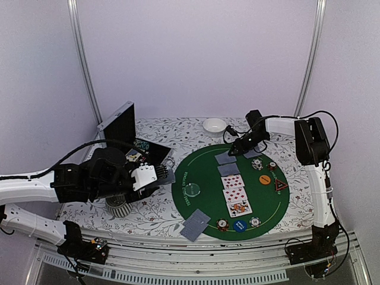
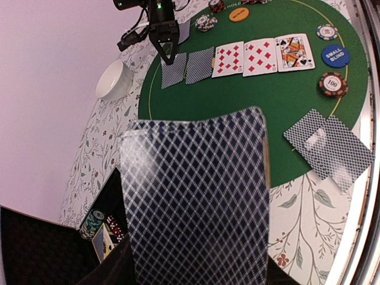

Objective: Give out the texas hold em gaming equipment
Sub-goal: Distribute the poker card in the community card area.

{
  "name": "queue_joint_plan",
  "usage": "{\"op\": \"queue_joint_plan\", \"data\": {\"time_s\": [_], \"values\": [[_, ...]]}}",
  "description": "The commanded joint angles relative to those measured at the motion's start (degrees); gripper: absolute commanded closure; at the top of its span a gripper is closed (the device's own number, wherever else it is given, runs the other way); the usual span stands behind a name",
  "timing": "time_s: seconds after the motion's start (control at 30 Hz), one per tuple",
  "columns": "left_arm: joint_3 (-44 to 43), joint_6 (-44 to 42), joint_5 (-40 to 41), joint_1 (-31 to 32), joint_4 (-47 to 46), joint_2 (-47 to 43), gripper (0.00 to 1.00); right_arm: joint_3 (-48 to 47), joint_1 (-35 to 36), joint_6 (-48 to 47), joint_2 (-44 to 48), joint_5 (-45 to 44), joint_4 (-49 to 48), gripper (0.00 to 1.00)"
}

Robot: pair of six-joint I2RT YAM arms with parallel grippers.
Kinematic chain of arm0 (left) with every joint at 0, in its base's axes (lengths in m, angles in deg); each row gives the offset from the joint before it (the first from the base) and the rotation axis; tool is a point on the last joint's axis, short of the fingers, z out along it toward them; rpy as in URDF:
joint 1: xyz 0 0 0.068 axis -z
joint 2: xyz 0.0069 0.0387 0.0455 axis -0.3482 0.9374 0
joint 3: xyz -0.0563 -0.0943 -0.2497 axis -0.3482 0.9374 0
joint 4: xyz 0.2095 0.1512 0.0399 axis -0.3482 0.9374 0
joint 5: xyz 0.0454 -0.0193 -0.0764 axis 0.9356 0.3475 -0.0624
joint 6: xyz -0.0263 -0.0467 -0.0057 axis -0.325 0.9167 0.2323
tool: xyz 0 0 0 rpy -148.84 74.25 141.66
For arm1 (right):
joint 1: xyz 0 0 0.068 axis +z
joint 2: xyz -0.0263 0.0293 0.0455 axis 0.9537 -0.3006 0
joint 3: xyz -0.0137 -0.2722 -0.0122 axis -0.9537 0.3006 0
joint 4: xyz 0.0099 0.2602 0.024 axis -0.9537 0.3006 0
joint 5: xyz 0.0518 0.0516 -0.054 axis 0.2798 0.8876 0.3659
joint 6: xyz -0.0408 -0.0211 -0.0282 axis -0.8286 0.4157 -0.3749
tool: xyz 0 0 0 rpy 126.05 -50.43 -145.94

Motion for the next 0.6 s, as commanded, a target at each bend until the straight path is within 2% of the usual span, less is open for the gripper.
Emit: {"op": "queue_joint_plan", "data": {"time_s": [0.0, 0.1, 0.27, 0.47, 0.57], "values": [[-0.02, -0.47, 0.07, -0.1, -1.13, 0.1, 0.48, -1.21, -0.17, -0.19, -1.9, 0.69, 0.77, 0.91], [-0.03, -0.44, -0.01, -0.08, -1.13, 0.2, 0.48, -1.19, -0.1, -0.05, -1.97, 1.18, 0.65, 0.9], [-0.03, -0.5, -0.01, -0.06, -1.14, 0.36, 0.48, -1.46, -0.01, 0.73, -1.79, 0.01, 0.62, 0.82], [-0.13, -0.48, -0.07, -0.06, -1.14, 0.55, 0.48, -1.45, 0.12, 1.74, 1.43, -6.88, 0.69, 0.62], [-0.13, -0.34, -0.18, -0.12, -1.14, 0.75, 0.48, -1.38, 0.48, 1.66, 5.25, -9.48, 0.99, 0.49]]}}
